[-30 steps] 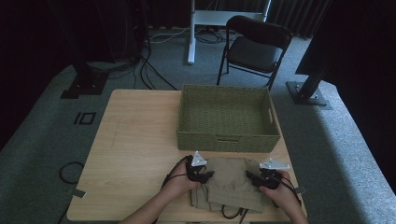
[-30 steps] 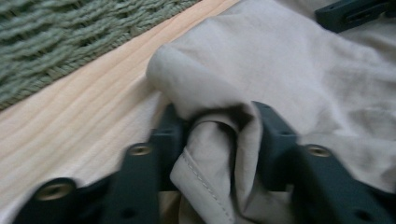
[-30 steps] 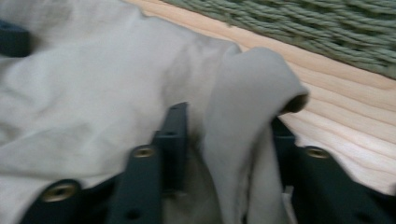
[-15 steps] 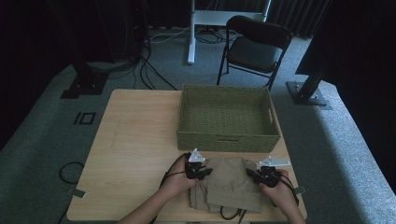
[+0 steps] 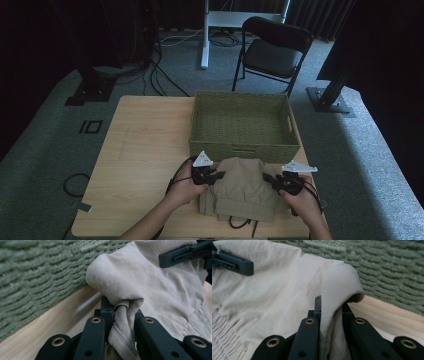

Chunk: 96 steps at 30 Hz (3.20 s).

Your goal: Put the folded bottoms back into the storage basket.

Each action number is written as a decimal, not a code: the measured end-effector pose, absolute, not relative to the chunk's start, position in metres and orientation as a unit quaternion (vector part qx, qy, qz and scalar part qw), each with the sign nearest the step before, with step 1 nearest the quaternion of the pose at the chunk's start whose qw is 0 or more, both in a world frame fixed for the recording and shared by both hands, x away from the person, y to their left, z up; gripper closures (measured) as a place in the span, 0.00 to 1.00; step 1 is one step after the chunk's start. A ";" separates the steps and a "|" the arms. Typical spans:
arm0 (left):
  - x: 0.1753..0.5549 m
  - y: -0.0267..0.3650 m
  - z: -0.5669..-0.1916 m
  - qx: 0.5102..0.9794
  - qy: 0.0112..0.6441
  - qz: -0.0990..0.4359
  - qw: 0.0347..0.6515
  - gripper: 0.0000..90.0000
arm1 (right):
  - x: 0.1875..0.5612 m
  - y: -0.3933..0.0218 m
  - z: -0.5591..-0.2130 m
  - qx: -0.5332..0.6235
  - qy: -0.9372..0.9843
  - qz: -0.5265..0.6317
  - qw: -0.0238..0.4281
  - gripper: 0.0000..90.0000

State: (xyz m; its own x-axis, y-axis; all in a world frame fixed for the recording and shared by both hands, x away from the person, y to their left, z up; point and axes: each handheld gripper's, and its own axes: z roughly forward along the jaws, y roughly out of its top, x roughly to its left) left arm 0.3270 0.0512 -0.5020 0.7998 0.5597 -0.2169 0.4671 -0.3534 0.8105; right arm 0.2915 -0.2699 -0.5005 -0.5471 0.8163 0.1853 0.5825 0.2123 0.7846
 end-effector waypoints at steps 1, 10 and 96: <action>0.328 0.052 -0.499 0.823 0.308 0.052 0.474 0.91 | 0.292 -0.270 -0.499 0.457 0.763 0.436 0.137 0.92; 0.330 0.057 -0.475 0.814 0.296 0.067 0.494 0.91 | 0.296 -0.268 -0.475 0.443 0.757 0.458 0.144 0.92; 0.495 0.057 -0.361 0.750 0.334 0.165 0.546 0.91 | 0.476 -0.262 -0.347 0.462 0.688 0.530 0.181 0.92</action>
